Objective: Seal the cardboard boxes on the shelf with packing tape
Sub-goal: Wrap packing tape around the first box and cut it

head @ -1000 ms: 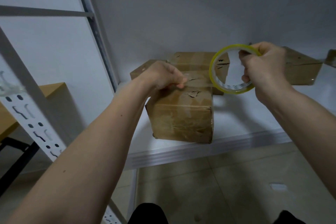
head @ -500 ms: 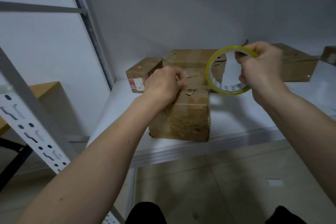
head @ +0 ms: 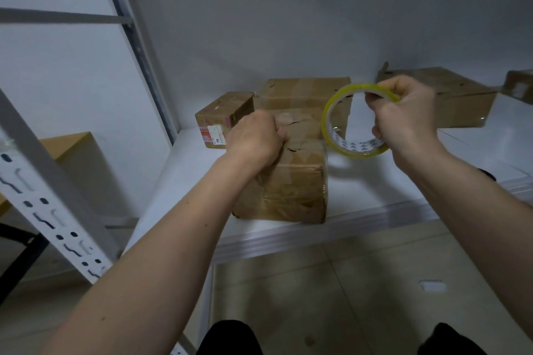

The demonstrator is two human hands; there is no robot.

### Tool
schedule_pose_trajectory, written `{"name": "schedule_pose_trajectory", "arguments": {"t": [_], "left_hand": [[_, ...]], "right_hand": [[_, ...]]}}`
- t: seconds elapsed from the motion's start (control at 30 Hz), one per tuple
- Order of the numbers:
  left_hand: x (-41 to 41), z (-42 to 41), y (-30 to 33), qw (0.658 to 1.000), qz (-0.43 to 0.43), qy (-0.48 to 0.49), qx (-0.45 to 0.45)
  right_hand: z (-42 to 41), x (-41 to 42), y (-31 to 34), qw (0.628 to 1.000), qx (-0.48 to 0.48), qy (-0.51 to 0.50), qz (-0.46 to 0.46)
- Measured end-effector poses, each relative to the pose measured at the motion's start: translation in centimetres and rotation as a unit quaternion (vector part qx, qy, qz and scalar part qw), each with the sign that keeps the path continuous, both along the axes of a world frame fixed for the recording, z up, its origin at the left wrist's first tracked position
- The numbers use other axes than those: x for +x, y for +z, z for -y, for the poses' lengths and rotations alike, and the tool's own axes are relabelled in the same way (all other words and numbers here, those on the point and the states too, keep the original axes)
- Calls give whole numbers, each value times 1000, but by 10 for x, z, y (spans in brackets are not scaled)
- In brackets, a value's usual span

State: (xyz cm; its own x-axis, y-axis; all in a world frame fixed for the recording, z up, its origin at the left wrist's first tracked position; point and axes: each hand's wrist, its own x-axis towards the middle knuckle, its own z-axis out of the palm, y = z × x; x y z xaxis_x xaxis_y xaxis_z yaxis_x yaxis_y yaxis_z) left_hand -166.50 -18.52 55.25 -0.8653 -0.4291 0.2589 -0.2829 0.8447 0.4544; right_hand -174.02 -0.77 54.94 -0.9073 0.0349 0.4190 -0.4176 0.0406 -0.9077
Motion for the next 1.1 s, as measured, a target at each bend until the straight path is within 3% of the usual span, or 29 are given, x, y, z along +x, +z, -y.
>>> {"name": "schedule_pose_trajectory", "arguments": {"t": [0.13,0.3,0.4,0.5,0.6,0.67,0.7,0.8,0.97,1.03,1.1], "left_hand": [[-1,1,5,1000,18,2,16],[1,-6,12,998,40,43,-27],[11,-2,7,996,-44,34,-66],[32,-9,-8,979,-145,-122,-69],[48,-22,-17,965,19,-214,-150],[45,-24,-22,952,105,-162,-236],[42,-24,-24,950,105,-142,-256],[39,-27,-32,953,55,-129,-270],[39,-21,-49,936,-135,-230,-231],[40,-19,-48,937,-155,-235,-207],[43,-25,-43,947,-116,-211,-212]], "right_hand": [[-1,-1,-3,1000,4,-5,5],[0,0,-5,1000,1,-1,6],[0,1,-6,1000,-5,5,7],[1,3,-7,1000,-16,9,3],[1,4,-8,1000,-23,14,6],[0,5,-10,1000,-21,14,12],[-1,5,-12,1000,-23,14,16],[-3,7,-17,999,-29,16,30],[-2,8,-21,999,-32,16,28],[-2,8,-20,999,-27,15,26],[-3,7,-20,999,-29,16,31]]}}
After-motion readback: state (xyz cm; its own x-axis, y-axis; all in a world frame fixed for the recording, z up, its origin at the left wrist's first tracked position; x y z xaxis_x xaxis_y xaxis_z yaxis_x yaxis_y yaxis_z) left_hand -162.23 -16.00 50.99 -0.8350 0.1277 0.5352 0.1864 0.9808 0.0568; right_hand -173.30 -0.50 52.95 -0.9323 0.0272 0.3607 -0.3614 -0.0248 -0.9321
